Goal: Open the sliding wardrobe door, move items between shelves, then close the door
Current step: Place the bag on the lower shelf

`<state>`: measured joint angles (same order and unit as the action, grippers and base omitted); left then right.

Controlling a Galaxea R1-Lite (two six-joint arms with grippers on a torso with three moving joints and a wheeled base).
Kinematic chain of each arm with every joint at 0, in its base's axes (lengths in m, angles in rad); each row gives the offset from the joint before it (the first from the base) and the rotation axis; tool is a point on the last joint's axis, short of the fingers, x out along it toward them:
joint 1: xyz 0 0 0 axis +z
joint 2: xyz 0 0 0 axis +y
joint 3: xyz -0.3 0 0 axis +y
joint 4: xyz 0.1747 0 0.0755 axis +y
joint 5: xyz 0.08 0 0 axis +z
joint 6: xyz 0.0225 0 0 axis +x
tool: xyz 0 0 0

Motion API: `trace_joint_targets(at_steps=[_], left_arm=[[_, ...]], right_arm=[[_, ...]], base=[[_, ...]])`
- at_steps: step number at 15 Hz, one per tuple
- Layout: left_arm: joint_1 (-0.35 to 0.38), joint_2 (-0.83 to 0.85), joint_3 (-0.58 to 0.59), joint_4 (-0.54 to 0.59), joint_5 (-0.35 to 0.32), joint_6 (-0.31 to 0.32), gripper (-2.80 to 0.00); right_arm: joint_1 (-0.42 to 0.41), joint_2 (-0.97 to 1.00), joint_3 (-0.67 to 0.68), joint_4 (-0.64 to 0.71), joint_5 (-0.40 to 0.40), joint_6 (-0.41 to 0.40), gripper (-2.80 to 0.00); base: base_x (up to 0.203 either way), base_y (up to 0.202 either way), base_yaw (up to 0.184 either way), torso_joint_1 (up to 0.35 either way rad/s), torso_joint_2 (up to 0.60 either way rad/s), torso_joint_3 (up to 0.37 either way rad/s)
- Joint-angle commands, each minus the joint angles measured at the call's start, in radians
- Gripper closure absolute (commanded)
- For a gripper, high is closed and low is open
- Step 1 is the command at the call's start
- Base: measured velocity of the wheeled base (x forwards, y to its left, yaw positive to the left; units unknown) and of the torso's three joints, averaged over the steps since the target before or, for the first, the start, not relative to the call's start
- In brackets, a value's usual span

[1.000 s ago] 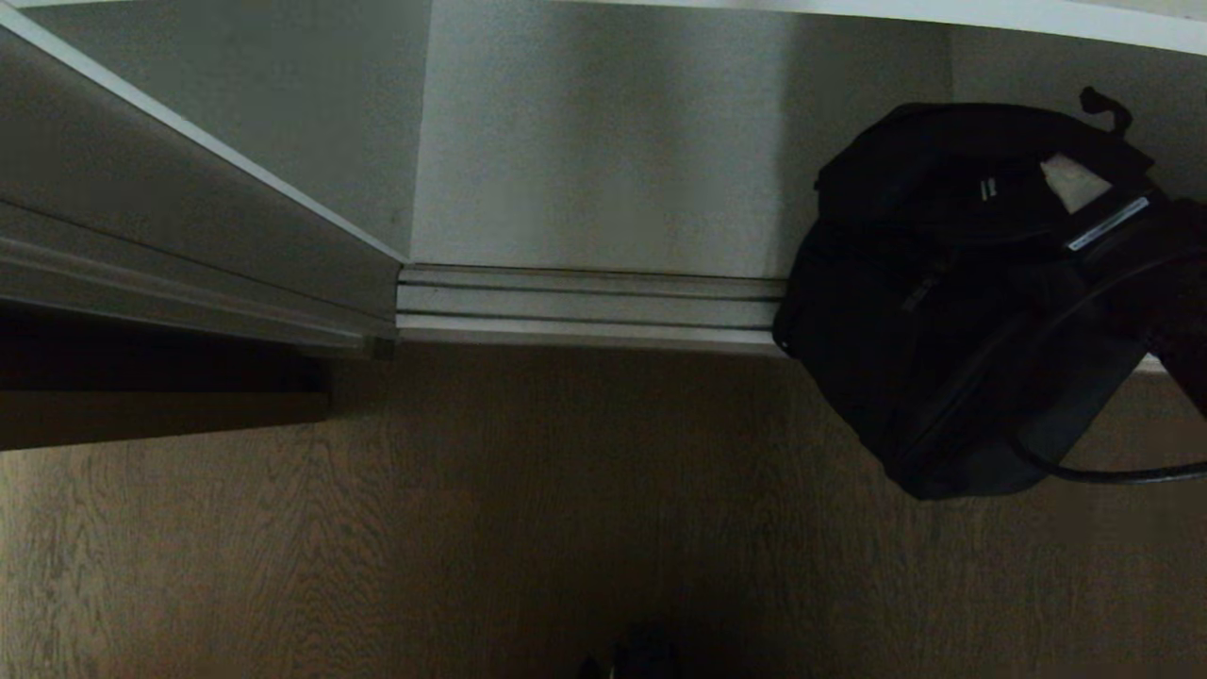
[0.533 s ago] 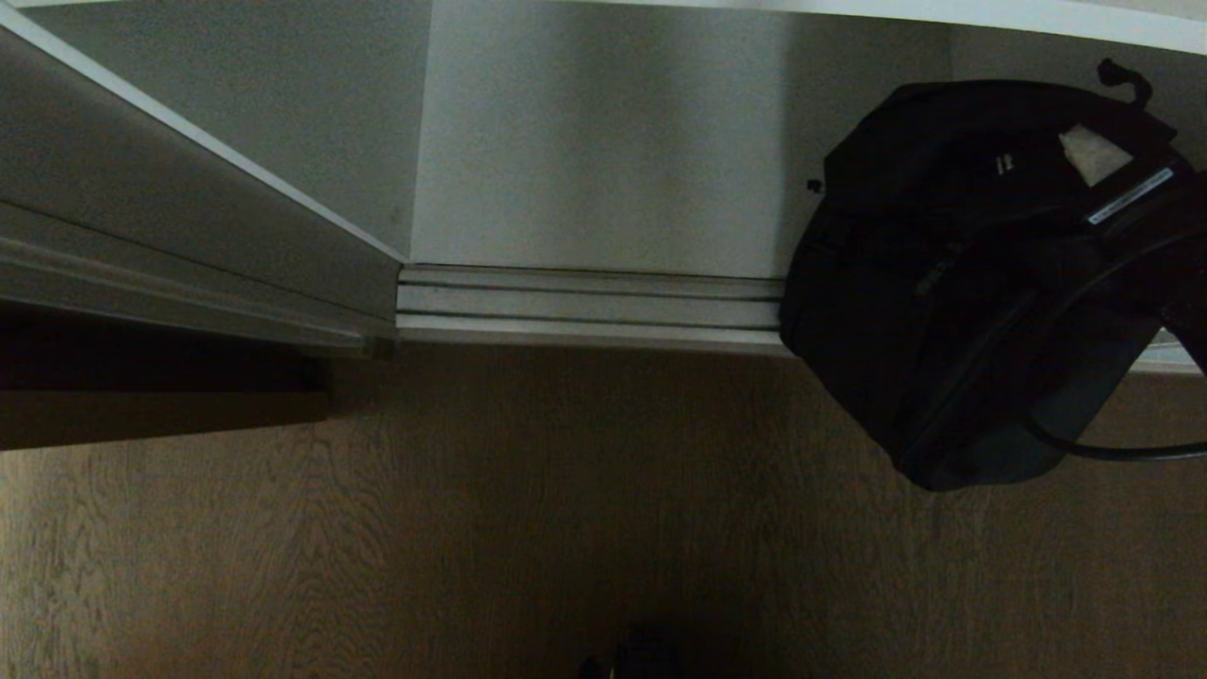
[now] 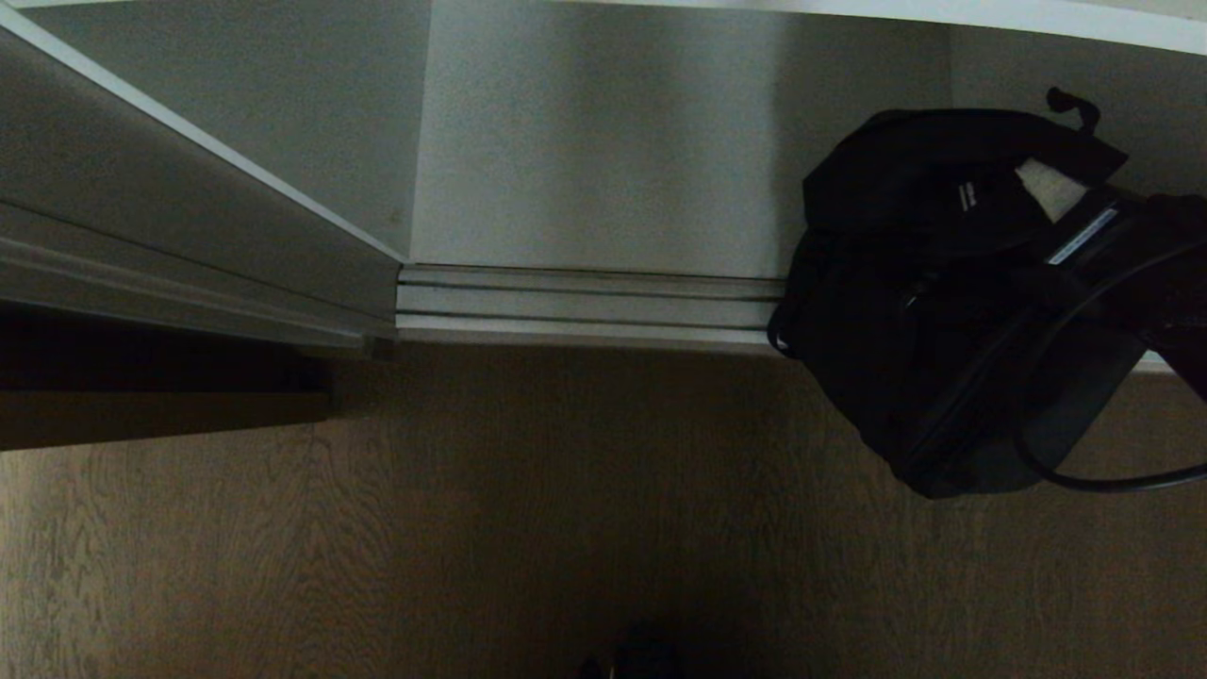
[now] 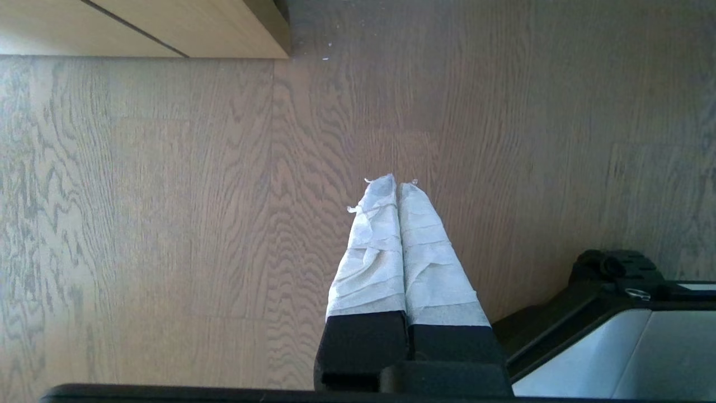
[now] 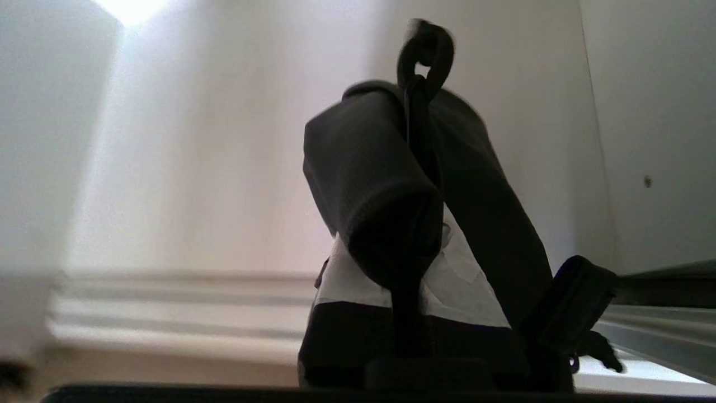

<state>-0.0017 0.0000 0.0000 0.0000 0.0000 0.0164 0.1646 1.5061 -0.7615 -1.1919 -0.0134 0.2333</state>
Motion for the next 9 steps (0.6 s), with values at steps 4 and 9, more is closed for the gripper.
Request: trace_joint_targets(at_steps=[4, 9], left_arm=[[0.0, 0.0, 0.0, 0.0, 0.0, 0.0, 0.0], [0.0, 0.0, 0.0, 0.0, 0.0, 0.0, 0.0]], right_arm=[[0.051, -0.011, -0.032, 0.06, 0.0, -0.07, 0.0], [0.128, -0.008, -0.036, 0.071, -0.008, -0.139, 0.0]], base=[[0.0, 0.0, 0.0, 0.0, 0.0, 0.0], [0.0, 0.0, 0.0, 0.0, 0.0, 0.0]])
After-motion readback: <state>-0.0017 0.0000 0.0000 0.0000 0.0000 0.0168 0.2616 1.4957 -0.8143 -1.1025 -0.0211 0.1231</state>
